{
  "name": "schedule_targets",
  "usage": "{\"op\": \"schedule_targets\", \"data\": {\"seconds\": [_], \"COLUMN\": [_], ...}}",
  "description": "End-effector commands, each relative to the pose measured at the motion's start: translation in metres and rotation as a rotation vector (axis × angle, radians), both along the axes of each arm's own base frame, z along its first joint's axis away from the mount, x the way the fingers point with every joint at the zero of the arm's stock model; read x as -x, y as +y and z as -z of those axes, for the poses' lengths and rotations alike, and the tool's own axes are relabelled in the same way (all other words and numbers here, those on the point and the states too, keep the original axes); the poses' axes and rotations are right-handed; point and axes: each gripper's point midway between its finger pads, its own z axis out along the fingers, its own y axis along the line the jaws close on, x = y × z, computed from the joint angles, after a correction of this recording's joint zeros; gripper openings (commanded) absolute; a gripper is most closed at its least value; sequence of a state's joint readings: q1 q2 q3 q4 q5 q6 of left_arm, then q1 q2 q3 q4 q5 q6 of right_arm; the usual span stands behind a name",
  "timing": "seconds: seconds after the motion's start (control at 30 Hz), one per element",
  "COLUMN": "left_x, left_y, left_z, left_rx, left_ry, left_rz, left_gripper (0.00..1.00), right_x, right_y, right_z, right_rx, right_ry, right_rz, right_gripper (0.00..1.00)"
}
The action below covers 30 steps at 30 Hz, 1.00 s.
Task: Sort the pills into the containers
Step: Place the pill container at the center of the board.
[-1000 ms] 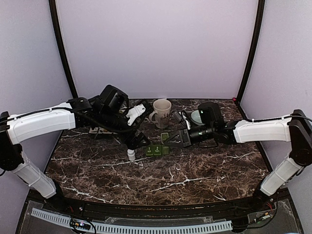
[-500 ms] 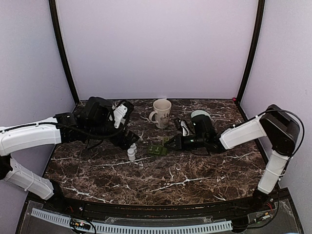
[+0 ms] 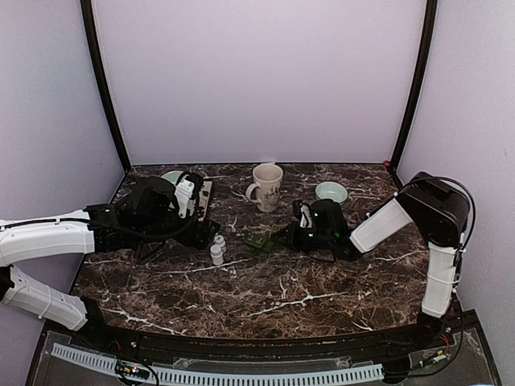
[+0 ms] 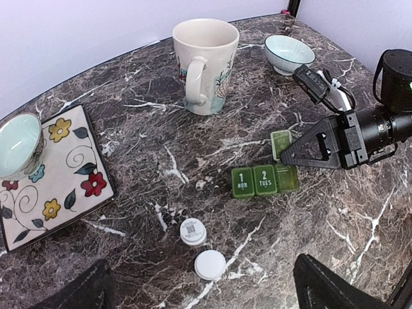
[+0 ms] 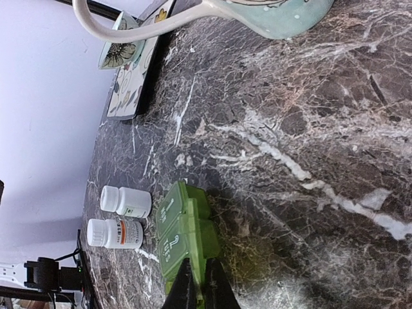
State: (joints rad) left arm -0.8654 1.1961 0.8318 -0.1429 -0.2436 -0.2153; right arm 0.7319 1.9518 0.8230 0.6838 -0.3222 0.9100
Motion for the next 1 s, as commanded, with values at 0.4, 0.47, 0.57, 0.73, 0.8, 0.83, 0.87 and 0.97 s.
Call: {"op": "schedule_targets", "data": {"seconds": [0.4, 0.47, 0.57, 0.73, 0.8, 0.83, 0.87, 0.97], "left_x": [0.001, 0.002, 0.004, 0.010, 0.011, 0.012, 0.012, 0.014], "left_y": [0.024, 0.025, 0.028, 0.034, 0.039, 0.042, 0.043, 0.045], "left_z": [0.010, 0.011, 0.011, 0.009, 0.014, 0.018, 0.022, 0.030], "left_rx": [0.128, 0.157, 0.209, 0.308, 0.325, 0.324, 0.317, 0.297], "left_ry": [0.009, 0.013, 0.026, 0.012, 0.020, 0.028, 0.035, 0.056], "left_rz": [-0.155, -0.166, -0.196, -0.207, -0.228, -0.238, -0.242, -0.248], "left_gripper": [0.99, 0.99, 0.99, 0.99, 0.99, 0.99, 0.99, 0.99], "right_x": [-0.001, 0.000, 0.001, 0.004, 0.006, 0.006, 0.006, 0.008], "right_y": [-0.011, -0.012, -0.014, -0.016, -0.017, -0.016, -0.017, -0.017], "right_z": [0.006, 0.008, 0.008, 0.008, 0.007, 0.006, 0.005, 0.002], "right_rx": [-0.038, -0.036, -0.035, -0.039, -0.039, -0.040, -0.038, -0.028], "right_ry": [0.029, 0.032, 0.031, 0.028, 0.022, 0.016, 0.011, -0.005], "right_rz": [0.071, 0.073, 0.079, 0.076, 0.075, 0.069, 0.067, 0.060], "right_gripper": [0.10, 0.12, 0.18, 0.25, 0.28, 0.30, 0.31, 0.35]}}
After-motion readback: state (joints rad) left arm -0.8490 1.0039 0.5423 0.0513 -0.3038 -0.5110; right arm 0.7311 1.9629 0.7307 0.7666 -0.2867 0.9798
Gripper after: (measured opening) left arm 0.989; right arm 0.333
